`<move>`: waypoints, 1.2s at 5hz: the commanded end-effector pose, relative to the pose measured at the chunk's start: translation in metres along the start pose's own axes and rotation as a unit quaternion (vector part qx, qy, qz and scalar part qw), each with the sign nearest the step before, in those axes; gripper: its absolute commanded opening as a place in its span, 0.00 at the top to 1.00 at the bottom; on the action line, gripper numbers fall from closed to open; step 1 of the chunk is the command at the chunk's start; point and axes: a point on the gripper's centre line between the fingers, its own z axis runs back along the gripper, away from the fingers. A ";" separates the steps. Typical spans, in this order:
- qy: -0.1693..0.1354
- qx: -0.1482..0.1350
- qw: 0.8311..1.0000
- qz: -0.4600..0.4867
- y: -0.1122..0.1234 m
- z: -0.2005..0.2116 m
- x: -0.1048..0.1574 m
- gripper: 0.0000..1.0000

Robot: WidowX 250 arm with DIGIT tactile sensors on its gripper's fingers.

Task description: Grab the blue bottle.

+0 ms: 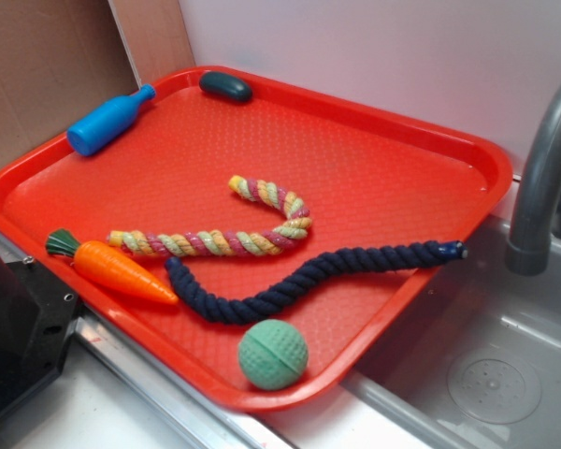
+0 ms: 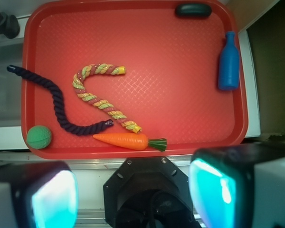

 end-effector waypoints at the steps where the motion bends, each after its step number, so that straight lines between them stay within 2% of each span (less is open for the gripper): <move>1: 0.000 0.000 1.000 0.000 0.000 0.000 0.000 0.00; 2: 0.002 -0.007 0.999 0.046 0.025 -0.028 0.027 0.00; 3: -0.019 -0.019 0.995 0.093 0.058 -0.042 0.065 0.00; 4: -0.028 -0.018 0.998 0.045 0.088 -0.078 0.088 0.00; 5: -0.047 -0.002 0.999 -0.023 0.117 -0.100 0.104 0.00; 6: -0.047 -0.002 0.999 -0.023 0.117 -0.100 0.104 0.00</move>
